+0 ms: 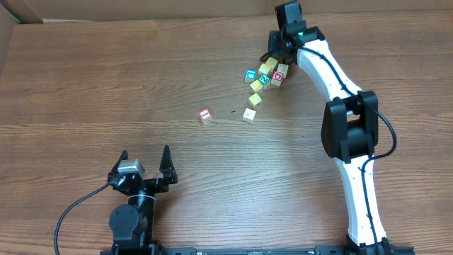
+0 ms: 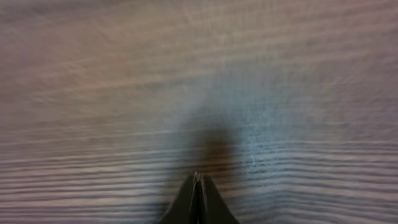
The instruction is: Flip 4 blocks
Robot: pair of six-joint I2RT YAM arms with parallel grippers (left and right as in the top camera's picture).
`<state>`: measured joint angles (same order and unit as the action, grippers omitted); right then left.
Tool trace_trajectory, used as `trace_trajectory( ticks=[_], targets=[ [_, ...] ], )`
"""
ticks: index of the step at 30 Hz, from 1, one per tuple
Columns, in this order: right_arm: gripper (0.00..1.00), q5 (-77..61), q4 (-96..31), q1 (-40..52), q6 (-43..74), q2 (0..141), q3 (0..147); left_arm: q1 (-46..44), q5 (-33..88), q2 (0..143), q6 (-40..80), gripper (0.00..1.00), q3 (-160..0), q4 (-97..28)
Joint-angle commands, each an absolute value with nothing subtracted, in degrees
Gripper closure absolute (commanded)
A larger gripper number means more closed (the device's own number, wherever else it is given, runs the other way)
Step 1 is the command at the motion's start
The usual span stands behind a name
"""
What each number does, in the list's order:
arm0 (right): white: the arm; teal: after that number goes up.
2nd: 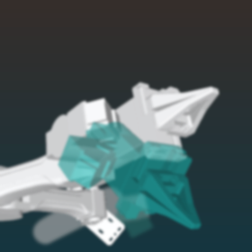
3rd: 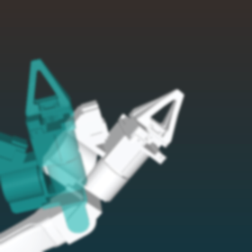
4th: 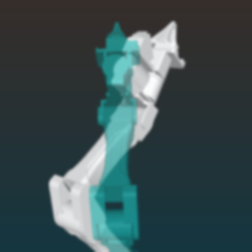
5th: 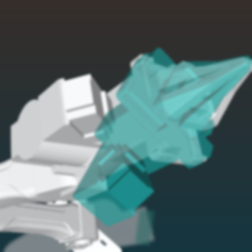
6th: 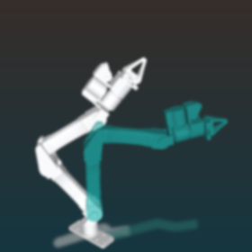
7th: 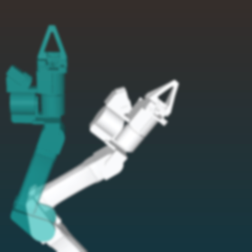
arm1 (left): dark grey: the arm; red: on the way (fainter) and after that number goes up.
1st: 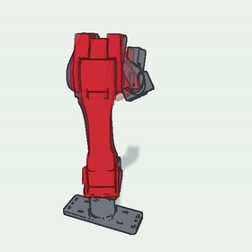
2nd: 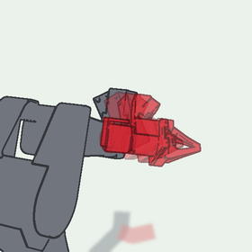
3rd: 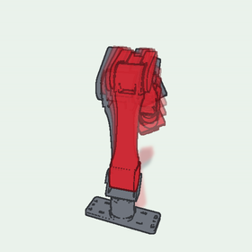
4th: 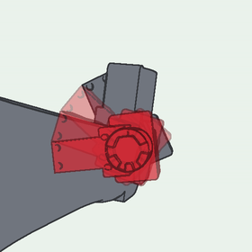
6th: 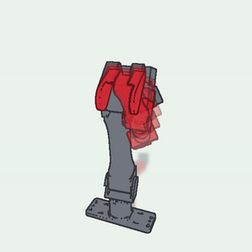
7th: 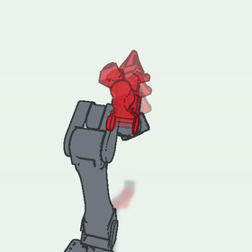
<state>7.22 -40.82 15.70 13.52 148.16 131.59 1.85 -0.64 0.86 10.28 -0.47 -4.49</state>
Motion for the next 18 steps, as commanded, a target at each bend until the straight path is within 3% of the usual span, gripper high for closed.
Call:
trace_trajectory(
  ticks=[1, 18],
  targets=[
    [0.96, 2.20, -40.99, 16.05, 13.72, 149.51, 133.03, 1.45, 0.01, 0.34, 9.19, 0.00, -0.27, -4.45],
    [0.96, -7.81, -60.99, 16.88, 11.94, 144.90, 133.16, 1.45, 0.01, 0.34, 9.19, 0.00, -0.27, -4.45]
  ],
)
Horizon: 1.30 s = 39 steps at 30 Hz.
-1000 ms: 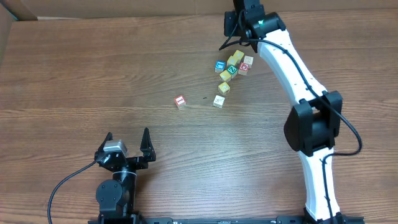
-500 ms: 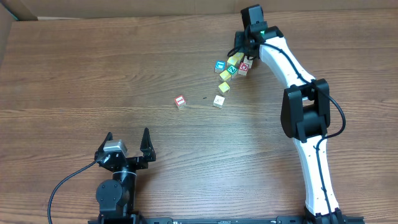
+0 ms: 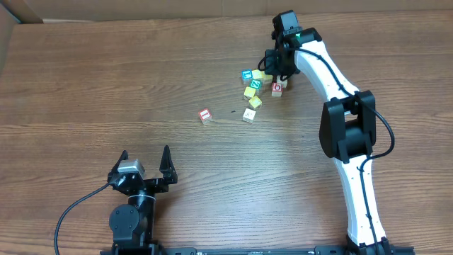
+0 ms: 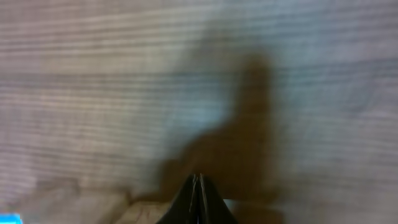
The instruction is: Flip 4 blocks
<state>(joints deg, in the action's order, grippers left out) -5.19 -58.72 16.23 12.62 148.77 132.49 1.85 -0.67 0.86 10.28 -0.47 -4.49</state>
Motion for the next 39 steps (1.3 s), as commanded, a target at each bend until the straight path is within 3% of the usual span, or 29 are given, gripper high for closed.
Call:
trace_trajectory(
  ticks=[1, 10, 14, 18, 23, 26, 29, 31, 36, 38, 39],
  targets=[
    [0.96, -7.81, -61.91, 16.97, 11.94, 144.40, 133.16, 1.45, 0.01, 0.34, 9.19, 0.00, -0.27, -4.45],
    [0.96, -6.35, -62.85, 16.64, 11.97, 137.05, 133.25, 1.45, 0.01, 0.34, 9.19, 0.00, -0.27, -4.45],
    [0.90, -7.38, -62.72, 17.06, 11.99, 135.00, 133.25, 1.45, 0.01, 0.34, 9.19, 0.00, -0.27, -4.45],
    [0.89, -13.91, -67.94, 18.37, 11.99, 135.02, 133.12, 1.45, 0.01, 0.34, 9.19, 0.00, -0.27, -4.45],
    [0.80, -15.14, -77.25, 20.73, 11.94, 134.93, 133.16, 1.45, 0.01, 0.34, 9.19, 0.00, -0.27, -4.45],
    [0.62, -15.14, -83.37, 21.61, 11.97, 134.93, 133.16, 1.45, 0.01, 0.34, 9.19, 0.00, -0.27, -4.45],
    [0.16, -15.35, -86.89, 21.85, 11.99, 134.93, 133.16, 1.45, 0.01, 0.34, 9.19, 0.00, -0.27, -4.45],
    [0.00, -15.33, -87.90, 21.91, 11.99, 134.93, 133.14, 1.45, 0.01, 0.34, 9.19, 0.00, -0.27, -4.45],
    [0.02, -15.33, -90.76, 21.91, 15.86, 134.93, 133.08, 1.45, 0.01, 0.34, 9.19, 0.00, -0.27, -4.45],
    [0.12, -15.33, -90.89, 22.22, 16.82, 134.93, 132.68, 1.45, 0.01, 0.34, 9.19, 0.00, -0.27, -4.45],
    [0.23, -15.31, -90.87, 22.59, 16.82, 134.96, 132.64, 1.45, 0.01, 0.34, 9.19, 0.00, -0.27, -4.45]
  ],
)
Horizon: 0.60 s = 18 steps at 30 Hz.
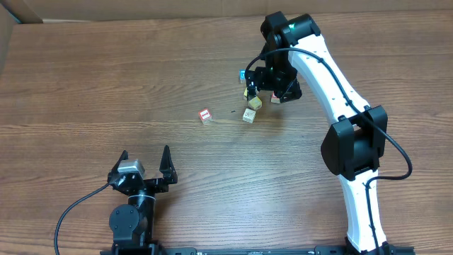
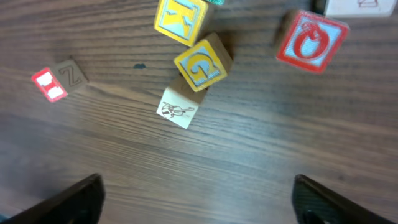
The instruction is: Flip 4 blocks
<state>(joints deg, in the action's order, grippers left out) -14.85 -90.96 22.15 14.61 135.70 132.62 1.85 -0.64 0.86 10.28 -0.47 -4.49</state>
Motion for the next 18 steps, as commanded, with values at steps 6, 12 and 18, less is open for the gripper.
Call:
trace_trajectory(
  ticks=[6, 12, 18],
  targets=[
    [0.31, -10.44, -90.39, 25.78, 22.35, 135.02, 132.20, 1.45, 0.01, 0.32, 9.19, 0.00, -0.27, -4.45],
    [0.20, -6.50, -88.36, 28.97, 28.58, 135.02, 130.69, 1.45, 0.01, 0.34, 9.19, 0.00, -0.27, -4.45],
    [0.34, -6.33, -82.59, 31.31, 29.61, 135.02, 126.65, 1.45, 0.01, 0.34, 9.19, 0.00, -0.27, -4.45]
  ],
)
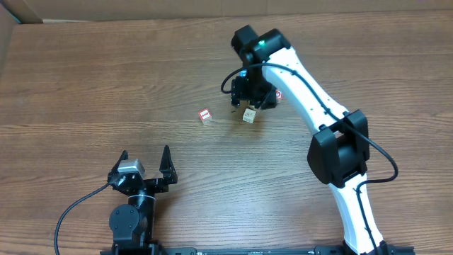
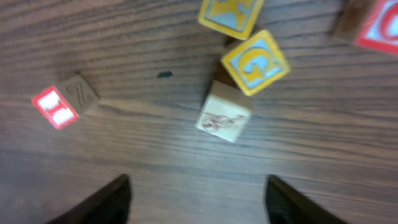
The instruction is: Flip 4 blocks
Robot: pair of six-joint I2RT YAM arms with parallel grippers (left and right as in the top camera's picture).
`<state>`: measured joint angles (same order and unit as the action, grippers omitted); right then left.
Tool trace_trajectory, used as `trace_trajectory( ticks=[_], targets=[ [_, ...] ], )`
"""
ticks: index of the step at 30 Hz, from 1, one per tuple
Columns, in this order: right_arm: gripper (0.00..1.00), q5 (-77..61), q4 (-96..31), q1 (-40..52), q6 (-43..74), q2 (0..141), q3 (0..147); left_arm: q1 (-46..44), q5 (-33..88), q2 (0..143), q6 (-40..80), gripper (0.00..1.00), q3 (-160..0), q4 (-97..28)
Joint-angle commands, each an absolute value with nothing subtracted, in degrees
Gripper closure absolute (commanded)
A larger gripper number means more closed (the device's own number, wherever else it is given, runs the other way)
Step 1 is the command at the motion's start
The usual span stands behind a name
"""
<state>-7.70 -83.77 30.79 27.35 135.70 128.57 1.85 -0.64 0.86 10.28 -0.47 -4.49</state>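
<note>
Small wooden letter blocks lie at the table's far middle. In the right wrist view a plain block with a violin drawing (image 2: 224, 118) sits under a yellow G block (image 2: 255, 62), which touches its far corner. A yellow K block (image 2: 230, 14) is above those and a red-faced block (image 2: 376, 25) at top right. A lone red-faced block marked Z (image 2: 65, 102) lies apart to the left (image 1: 205, 115). My right gripper (image 2: 198, 198) hangs open above the table just near of the violin block, holding nothing. My left gripper (image 1: 145, 157) rests open at the front left.
My right arm (image 1: 311, 78) reaches from the front right over the block cluster and hides part of it in the overhead view. A small dark speck (image 2: 165, 75) marks the wood between the Z block and the cluster.
My right gripper has moved left over the cluster, so the blocks sit further right in the wrist view. Its fingertips show closer together but still open. The blocks have not moved.
My right gripper was shut, low at the far side of the cluster. Then it was still shut against the cluster, whose blocks had shifted slightly. Later it stood open above the blocks, and now it hangs open further left, near the violin block. The left arm stayed still.
</note>
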Motion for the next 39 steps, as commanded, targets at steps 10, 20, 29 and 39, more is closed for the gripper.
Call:
trace_trajectory(
  ticks=[10, 20, 29, 39],
  targets=[
    [0.51, -1.52, -72.23, 31.48, 40.84, 135.02, 118.58, 1.45, 0.01, 0.34, 9.19, 0.00, -0.27, -4.45],
    [0.51, -0.47, -68.05, 31.48, 42.09, 135.02, 114.48, 1.45, 0.01, 0.34, 9.19, 0.00, -0.27, -4.45],
    [0.67, -0.45, -69.58, 31.48, 42.00, 135.02, 114.48, 1.45, 0.01, 0.34, 9.19, 0.00, -0.27, -4.45],
    [0.69, -0.47, -74.08, 31.48, 40.23, 135.00, 115.07, 1.45, 0.01, 0.34, 9.19, 0.00, -0.27, -4.45]
  ],
)
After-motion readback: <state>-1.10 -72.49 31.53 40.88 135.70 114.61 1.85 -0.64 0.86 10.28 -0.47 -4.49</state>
